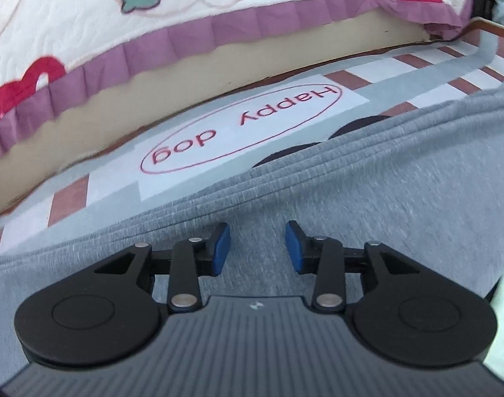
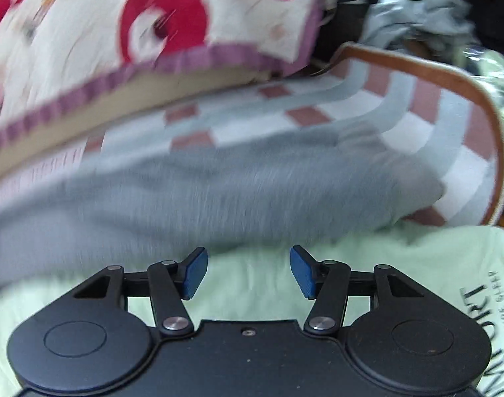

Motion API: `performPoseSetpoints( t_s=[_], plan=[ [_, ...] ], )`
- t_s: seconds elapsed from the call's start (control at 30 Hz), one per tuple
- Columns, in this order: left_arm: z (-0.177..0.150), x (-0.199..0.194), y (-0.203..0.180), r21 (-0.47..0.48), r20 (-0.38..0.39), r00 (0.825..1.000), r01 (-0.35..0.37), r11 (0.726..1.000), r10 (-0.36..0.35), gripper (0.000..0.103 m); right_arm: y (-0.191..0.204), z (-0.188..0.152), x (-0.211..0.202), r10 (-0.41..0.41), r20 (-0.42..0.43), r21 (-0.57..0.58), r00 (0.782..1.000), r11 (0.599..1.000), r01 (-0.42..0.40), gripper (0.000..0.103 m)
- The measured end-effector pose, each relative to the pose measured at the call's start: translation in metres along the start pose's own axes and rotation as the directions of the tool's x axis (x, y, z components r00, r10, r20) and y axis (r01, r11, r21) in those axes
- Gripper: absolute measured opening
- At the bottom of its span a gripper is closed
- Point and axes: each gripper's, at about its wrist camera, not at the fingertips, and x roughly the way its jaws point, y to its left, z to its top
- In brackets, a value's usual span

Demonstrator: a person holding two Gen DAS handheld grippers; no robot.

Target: Fold clothes

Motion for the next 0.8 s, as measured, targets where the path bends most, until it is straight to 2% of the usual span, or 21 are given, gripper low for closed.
performPoseSetpoints(
  t_s=[0.1, 0.2, 0.37, 0.43, 0.53, 0.6, 0.63, 0.7, 0.77, 0.8],
  plan=[
    [0.000, 0.001, 0.005, -0.070, -0.011, 1.000, 0.003, 0.998, -0.003, 0.037, -0.006, -0.005, 0.013, -0.021, 0.071, 0.090, 0.997, 0.996, 0.015, 0.060],
    [-0.003, 0.000, 0.005, -0.081, -0.006, 1.000, -0.004, 0.997, 0.004, 0.037, -0.019, 0.010, 0.012, -0.057, 0.154, 0.206, 0.986, 0.978, 0.025, 0.060],
    [0.001, -0.001, -0.002, -0.068, -0.023, 0.999, -0.027, 0.997, 0.025, 0.038, -0.028, 0.031, 0.017, -0.134, 0.160, 0.198, 0.978, 0.975, 0.101, 0.060],
    [0.007, -0.005, -0.012, -0.062, -0.019, 1.000, 0.009, 0.998, -0.010, 0.038, -0.033, 0.037, 0.025, -0.138, 0.123, 0.228, 0.983, 0.968, 0.107, 0.060],
    [0.022, -0.022, -0.048, 0.013, 0.040, 0.989, 0.143, 0.990, -0.144, 0.038, -0.035, 0.047, 0.039, -0.149, 0.078, 0.239, 0.986, 0.963, 0.126, 0.062],
    [0.034, -0.034, -0.081, 0.086, 0.077, 0.969, 0.227, 0.970, -0.234, 0.040, -0.033, 0.056, 0.051, -0.161, 0.027, 0.219, 0.987, 0.964, 0.151, 0.065],
    [0.040, -0.038, -0.098, 0.100, 0.083, 0.953, 0.284, 0.954, -0.293, 0.041, -0.033, 0.060, 0.059, -0.162, -0.009, 0.207, 0.987, 0.965, 0.160, 0.066],
    [0.050, -0.036, -0.133, 0.099, 0.074, 0.910, 0.401, 0.911, -0.409, 0.041, -0.032, 0.063, 0.063, -0.162, -0.041, 0.208, 0.986, 0.964, 0.167, 0.066],
    [0.059, -0.029, -0.168, 0.105, 0.059, 0.862, 0.497, 0.862, -0.504, 0.041, -0.037, 0.060, 0.057, -0.134, -0.046, 0.266, 0.990, 0.953, 0.142, 0.067],
    [0.061, -0.024, -0.187, 0.123, 0.044, 0.852, 0.513, 0.850, -0.521, 0.041, -0.041, 0.057, 0.053, -0.115, -0.044, 0.303, 0.992, 0.945, 0.123, 0.068]
  ],
)
